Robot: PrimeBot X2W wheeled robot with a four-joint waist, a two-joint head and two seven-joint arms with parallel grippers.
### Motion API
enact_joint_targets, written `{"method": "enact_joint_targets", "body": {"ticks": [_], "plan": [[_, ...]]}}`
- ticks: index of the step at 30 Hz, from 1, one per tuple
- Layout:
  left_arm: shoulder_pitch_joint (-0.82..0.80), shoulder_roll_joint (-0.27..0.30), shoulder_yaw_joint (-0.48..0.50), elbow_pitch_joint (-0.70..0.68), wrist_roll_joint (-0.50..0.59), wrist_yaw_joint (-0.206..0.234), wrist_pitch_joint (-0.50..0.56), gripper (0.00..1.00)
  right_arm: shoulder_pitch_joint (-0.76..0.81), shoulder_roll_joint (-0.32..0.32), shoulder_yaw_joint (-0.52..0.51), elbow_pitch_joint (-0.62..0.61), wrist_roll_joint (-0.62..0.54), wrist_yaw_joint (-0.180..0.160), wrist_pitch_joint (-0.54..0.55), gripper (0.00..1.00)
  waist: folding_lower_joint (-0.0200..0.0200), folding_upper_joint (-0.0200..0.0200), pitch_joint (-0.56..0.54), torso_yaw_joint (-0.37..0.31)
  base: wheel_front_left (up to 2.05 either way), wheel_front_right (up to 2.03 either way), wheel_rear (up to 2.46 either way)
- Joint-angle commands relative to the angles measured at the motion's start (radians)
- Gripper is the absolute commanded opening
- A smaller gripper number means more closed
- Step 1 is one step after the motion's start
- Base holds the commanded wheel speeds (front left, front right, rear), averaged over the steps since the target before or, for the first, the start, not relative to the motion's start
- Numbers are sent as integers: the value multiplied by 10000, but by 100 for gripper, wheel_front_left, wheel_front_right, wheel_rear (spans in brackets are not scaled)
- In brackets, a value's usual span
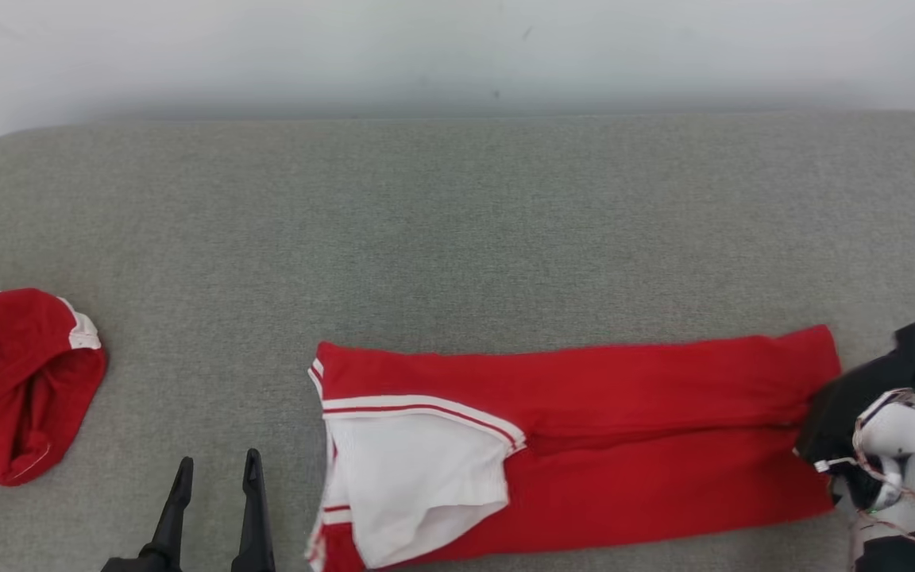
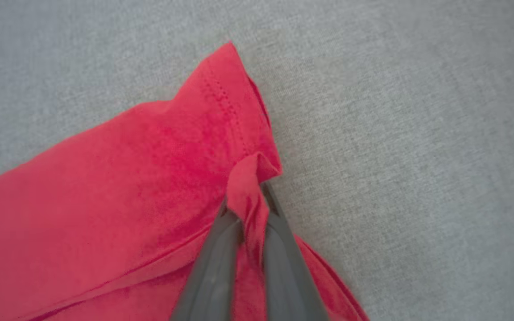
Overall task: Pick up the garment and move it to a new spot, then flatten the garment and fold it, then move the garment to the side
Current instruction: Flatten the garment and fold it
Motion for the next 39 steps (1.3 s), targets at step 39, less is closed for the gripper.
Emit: {"method": "enact_joint_targets", "body": {"ticks": [39], "plan": [[845, -9, -174, 159, -293, 109, -30, 100, 2694, 9, 4543, -3026, 2584, 3, -963, 0, -2, -2, -1422, 279, 0, 0, 0]]}}
